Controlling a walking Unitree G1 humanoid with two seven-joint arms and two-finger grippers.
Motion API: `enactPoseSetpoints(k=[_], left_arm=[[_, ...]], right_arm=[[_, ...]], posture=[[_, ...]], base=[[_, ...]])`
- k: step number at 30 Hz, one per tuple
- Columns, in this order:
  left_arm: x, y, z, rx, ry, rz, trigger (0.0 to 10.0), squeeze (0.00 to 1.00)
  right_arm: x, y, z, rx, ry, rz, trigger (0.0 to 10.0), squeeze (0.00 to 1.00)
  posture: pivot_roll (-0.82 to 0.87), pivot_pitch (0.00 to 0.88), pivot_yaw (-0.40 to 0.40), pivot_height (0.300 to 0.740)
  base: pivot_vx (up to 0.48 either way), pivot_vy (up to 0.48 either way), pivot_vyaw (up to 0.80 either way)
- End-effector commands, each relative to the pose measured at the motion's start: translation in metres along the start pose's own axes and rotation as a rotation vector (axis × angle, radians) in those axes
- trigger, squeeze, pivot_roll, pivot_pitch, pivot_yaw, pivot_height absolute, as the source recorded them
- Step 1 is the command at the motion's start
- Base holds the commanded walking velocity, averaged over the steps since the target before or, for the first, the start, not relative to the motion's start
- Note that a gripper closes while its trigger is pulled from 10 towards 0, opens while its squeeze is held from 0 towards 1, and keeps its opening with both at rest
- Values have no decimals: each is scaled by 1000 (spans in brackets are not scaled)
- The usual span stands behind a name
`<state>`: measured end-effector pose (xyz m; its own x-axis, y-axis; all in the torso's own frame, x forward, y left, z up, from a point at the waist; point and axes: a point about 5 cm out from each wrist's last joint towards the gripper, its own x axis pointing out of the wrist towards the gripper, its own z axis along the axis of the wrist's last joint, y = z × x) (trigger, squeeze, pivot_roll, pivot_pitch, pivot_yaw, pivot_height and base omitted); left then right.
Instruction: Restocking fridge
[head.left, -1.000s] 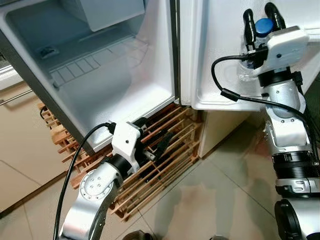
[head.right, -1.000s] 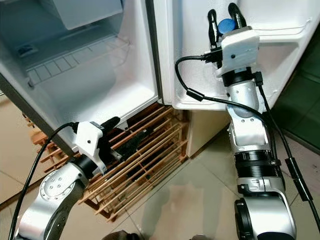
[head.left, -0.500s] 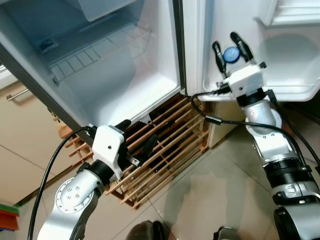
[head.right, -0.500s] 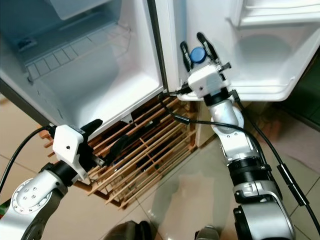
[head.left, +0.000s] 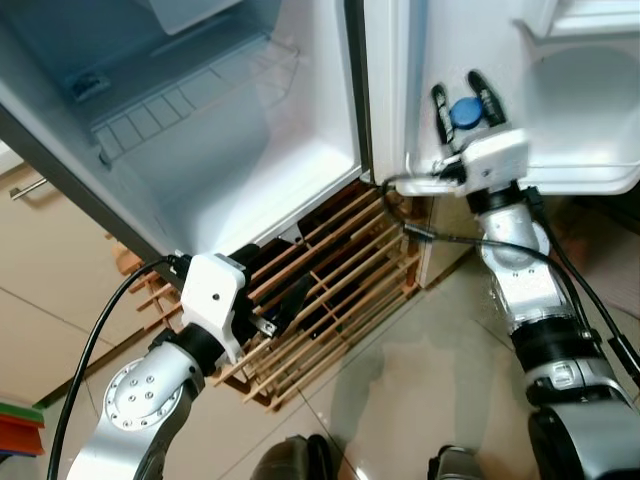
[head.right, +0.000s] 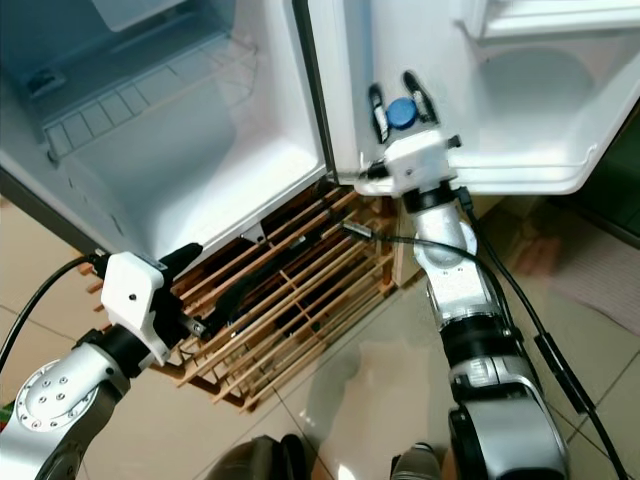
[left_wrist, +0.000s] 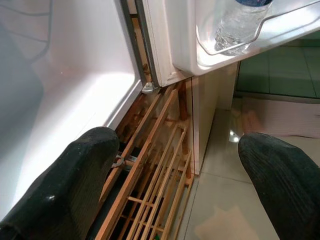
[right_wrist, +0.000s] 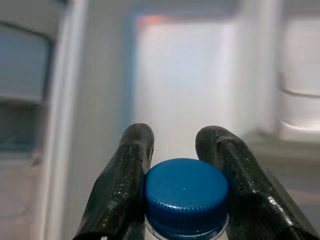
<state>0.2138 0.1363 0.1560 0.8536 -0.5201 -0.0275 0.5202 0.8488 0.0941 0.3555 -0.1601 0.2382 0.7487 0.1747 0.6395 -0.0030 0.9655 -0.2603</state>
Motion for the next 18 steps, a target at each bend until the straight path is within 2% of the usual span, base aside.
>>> enactPoseSetpoints(k=[1,6,7,9,10,15,18], left_arm=[[-2,1,1,8,9,5,10000,0],[3,1,-1,6,9,8,10000,0],[4,1,-1,4,6,12,10000,0],[5,1,-1,3,4,15,10000,0],[8,1,-2,0,0,20,10000,0],[11,-1,-2,-5,-6,22,10000,0],[12,-2,-2,-7,-7,23,10000,0]], right_arm=[[-9,0,-22,89,148,-57,0,0],[-2,-3,-26,54,196,-83,0,0],[-1,-2,-25,34,192,-74,10000,0],[-1,-1,-24,25,190,-69,10000,0],[2,-4,-22,16,179,-76,10000,1000],[6,-5,-19,0,170,-61,10000,1000],[8,0,-16,-10,152,-34,10000,1000]], posture=[[152,195,209,740],[143,182,202,740],[138,179,199,740],[136,178,197,740],[127,171,186,740],[123,169,181,740],[125,167,178,740]], base=[[0,0,0],[0,0,0],[0,0,0],[0,0,0],[0,0,0],[0,0,0],[0,0,0]])
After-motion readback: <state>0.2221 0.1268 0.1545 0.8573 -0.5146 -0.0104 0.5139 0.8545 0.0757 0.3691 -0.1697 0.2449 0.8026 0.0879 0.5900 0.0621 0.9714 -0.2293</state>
